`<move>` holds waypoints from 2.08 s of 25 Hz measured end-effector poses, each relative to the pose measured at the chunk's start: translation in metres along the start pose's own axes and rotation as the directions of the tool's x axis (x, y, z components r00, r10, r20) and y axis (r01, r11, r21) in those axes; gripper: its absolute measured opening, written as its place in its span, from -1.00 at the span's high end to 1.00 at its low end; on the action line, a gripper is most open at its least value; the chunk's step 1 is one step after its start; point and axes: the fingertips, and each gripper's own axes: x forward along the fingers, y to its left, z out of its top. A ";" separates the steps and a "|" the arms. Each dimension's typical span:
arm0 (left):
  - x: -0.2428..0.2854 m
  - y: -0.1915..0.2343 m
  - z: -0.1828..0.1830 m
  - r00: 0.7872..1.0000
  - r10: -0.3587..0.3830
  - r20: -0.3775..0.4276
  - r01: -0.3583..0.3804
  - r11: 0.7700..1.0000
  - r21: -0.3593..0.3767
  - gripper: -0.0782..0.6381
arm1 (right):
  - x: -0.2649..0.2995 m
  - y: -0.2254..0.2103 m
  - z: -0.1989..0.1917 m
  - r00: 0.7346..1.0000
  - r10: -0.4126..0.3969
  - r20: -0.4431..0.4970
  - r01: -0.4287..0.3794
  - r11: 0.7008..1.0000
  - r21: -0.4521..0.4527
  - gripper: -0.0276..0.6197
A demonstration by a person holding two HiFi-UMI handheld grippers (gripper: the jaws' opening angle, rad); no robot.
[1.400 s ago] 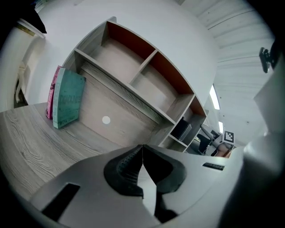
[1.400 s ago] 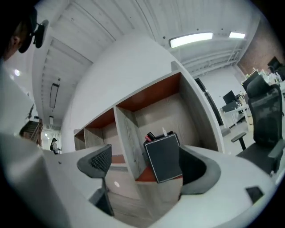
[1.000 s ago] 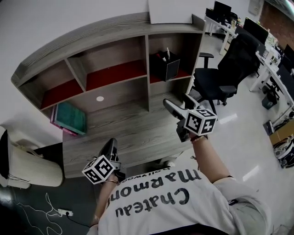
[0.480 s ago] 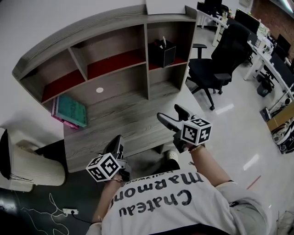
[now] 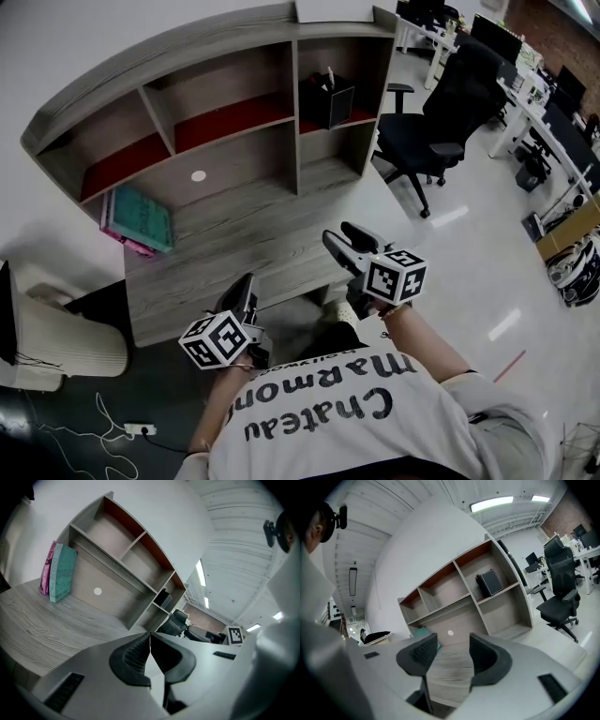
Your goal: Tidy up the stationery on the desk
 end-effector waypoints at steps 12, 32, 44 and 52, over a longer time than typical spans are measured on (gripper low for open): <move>-0.003 -0.011 0.001 1.000 -0.009 0.004 0.008 0.998 0.057 0.73 | -0.007 0.022 0.005 0.995 0.048 0.091 -0.055 0.995 0.080 0.79; -0.012 0.001 -0.036 0.993 0.090 -0.069 -0.080 0.987 0.137 0.73 | -0.001 0.001 -0.066 0.981 -0.166 -0.103 0.154 0.981 -0.118 0.86; -0.010 0.003 -0.032 0.995 0.084 -0.053 -0.077 0.990 0.119 0.73 | 0.002 -0.003 -0.065 0.978 -0.173 -0.119 0.160 0.981 -0.105 0.86; -0.011 -0.001 -0.028 0.996 0.079 -0.048 -0.072 0.990 0.125 0.73 | -0.002 -0.004 -0.064 0.980 -0.166 -0.112 0.158 0.984 -0.078 0.87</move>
